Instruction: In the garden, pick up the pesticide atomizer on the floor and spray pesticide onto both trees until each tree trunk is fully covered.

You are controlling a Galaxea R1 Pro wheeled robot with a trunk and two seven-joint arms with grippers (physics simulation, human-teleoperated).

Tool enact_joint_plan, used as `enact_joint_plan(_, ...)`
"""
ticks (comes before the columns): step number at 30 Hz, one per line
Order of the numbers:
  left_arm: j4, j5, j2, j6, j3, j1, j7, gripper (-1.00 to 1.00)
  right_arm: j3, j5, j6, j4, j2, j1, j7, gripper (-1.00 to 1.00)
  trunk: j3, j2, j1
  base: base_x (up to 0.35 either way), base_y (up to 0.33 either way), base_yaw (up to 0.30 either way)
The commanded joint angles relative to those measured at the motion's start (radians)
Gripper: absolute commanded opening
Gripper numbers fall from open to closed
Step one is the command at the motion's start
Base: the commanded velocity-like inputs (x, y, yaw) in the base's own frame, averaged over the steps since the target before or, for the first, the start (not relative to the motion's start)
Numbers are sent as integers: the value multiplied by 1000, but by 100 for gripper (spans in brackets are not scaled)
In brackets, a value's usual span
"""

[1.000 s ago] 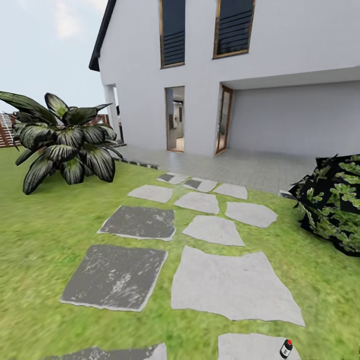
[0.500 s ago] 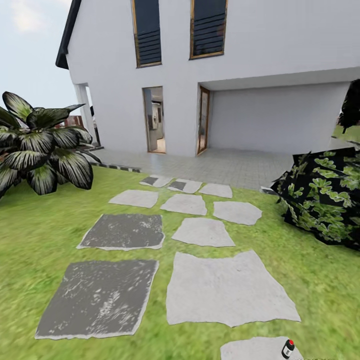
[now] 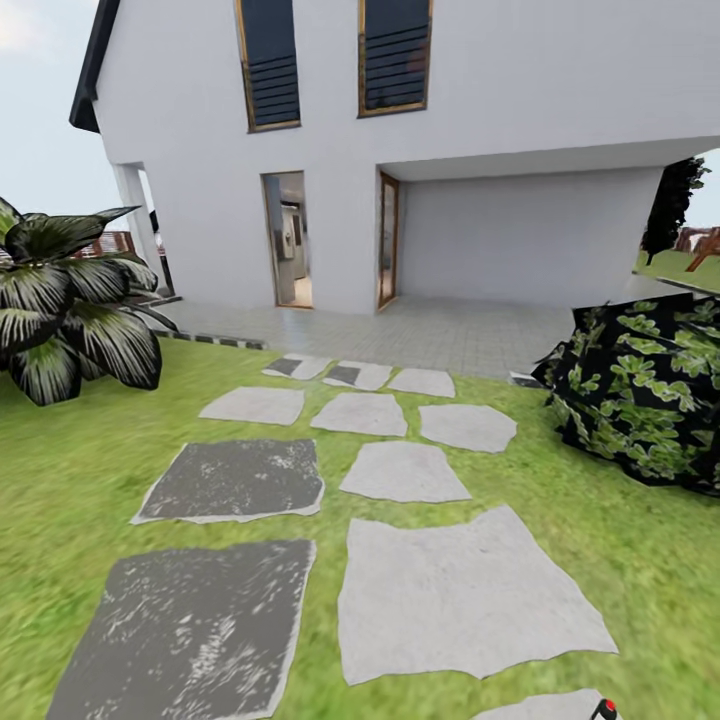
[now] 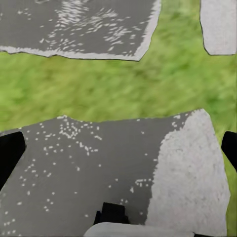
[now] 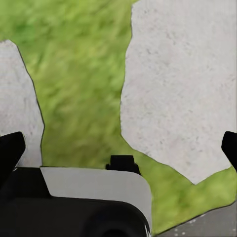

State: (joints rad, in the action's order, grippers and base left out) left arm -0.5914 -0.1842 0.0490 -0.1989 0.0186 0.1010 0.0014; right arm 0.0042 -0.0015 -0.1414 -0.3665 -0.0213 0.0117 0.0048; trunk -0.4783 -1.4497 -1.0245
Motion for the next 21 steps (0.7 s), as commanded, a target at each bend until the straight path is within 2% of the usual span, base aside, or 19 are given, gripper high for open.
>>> enact_joint_plan(1,-1,-8,0,-1,-2,0,0,100,0,0,-1,-2,0,1,0,100,-1,0,-1,247,268,-11)
enact_joint_plan(6,-1,-8,0,-1,-2,0,0,100,0,0,-1,-2,12,1,1,100,-1,0,-1,247,268,-124)
enact_joint_plan(21,-1,-8,0,-2,-2,0,0,100,0,0,0,-2,14,1,1,100,-1,0,-1,227,284,-290)
